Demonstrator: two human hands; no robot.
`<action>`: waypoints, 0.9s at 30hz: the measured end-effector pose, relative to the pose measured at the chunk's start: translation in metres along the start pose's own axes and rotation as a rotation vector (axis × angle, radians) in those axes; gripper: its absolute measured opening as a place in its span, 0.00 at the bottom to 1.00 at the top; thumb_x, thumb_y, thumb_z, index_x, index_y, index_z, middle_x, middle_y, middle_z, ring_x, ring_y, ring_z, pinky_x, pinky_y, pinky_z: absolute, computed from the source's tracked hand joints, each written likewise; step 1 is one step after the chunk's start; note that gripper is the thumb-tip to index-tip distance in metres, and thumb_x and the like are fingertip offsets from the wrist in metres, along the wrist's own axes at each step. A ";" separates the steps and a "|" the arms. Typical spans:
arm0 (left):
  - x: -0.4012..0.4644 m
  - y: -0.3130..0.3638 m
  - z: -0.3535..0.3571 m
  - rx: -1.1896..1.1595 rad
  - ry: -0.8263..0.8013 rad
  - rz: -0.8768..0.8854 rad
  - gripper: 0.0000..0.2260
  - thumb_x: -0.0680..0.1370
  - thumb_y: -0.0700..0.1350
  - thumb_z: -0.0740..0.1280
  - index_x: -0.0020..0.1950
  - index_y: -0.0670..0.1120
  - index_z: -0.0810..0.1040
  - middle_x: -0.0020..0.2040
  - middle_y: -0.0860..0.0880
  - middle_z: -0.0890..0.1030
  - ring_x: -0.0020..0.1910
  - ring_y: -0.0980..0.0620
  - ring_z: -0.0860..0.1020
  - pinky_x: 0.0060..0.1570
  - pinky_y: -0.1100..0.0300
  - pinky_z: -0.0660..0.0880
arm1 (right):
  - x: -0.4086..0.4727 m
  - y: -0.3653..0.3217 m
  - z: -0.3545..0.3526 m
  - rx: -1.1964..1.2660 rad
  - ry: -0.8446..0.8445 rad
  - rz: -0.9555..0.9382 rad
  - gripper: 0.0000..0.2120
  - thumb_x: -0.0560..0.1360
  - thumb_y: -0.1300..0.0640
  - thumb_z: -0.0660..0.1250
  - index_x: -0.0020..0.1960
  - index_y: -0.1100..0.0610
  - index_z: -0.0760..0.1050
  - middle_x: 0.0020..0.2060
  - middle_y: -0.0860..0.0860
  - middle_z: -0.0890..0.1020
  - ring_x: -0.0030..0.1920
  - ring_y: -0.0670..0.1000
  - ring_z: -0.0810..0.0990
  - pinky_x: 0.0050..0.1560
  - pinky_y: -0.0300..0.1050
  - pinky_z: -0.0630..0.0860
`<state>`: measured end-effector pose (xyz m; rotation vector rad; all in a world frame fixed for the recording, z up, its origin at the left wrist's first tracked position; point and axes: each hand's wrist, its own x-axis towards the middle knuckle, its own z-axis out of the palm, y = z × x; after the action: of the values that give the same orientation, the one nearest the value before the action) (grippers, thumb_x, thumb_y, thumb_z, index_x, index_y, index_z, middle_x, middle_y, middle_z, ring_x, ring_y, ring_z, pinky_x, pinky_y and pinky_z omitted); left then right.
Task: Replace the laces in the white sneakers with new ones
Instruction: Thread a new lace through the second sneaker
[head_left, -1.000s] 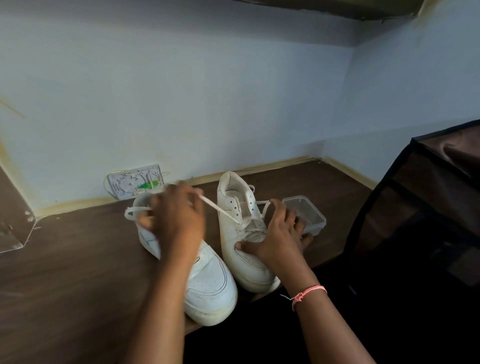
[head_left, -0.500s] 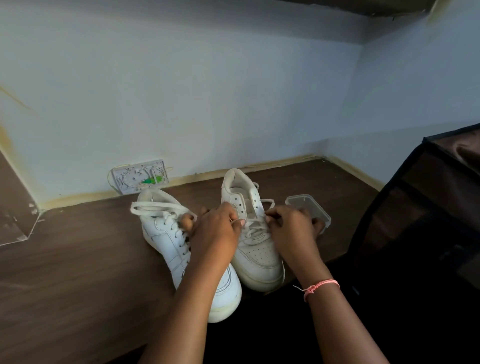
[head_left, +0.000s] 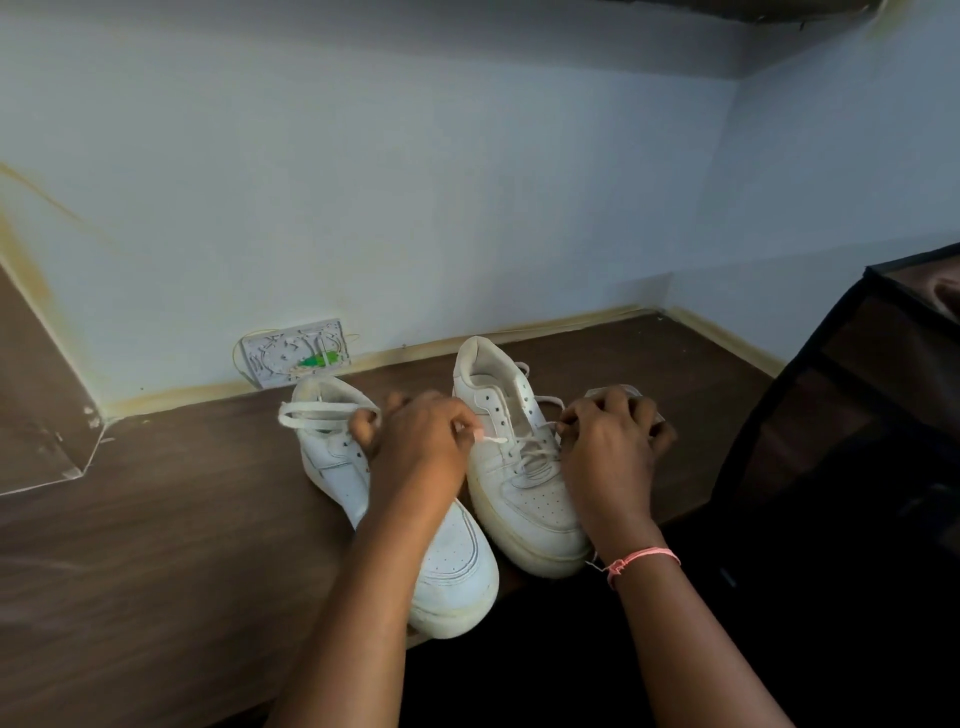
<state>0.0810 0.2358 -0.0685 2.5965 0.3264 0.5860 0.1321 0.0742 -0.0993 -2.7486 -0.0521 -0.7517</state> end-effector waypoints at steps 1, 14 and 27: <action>0.003 -0.007 -0.011 -0.016 0.029 -0.010 0.01 0.76 0.54 0.69 0.45 0.59 0.80 0.50 0.63 0.77 0.63 0.55 0.66 0.56 0.51 0.53 | 0.000 -0.002 -0.001 0.015 0.006 -0.017 0.07 0.75 0.54 0.69 0.52 0.51 0.81 0.56 0.51 0.76 0.61 0.57 0.66 0.60 0.60 0.59; 0.011 -0.078 -0.068 0.051 0.108 -0.230 0.04 0.76 0.54 0.70 0.42 0.63 0.80 0.49 0.59 0.76 0.59 0.52 0.73 0.50 0.54 0.55 | -0.027 -0.083 -0.003 0.293 -0.030 -0.207 0.08 0.74 0.51 0.70 0.53 0.45 0.81 0.55 0.45 0.78 0.61 0.53 0.65 0.58 0.53 0.54; 0.014 -0.102 -0.058 0.029 0.224 -0.303 0.17 0.75 0.56 0.70 0.64 0.62 0.75 0.65 0.51 0.70 0.64 0.43 0.66 0.59 0.47 0.63 | -0.031 -0.096 -0.001 0.350 -0.124 -0.237 0.14 0.76 0.53 0.67 0.61 0.45 0.77 0.57 0.44 0.78 0.63 0.52 0.66 0.58 0.52 0.56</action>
<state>0.0542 0.3509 -0.0660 2.4428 0.7896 0.7653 0.0940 0.1666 -0.0883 -2.4721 -0.4941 -0.5642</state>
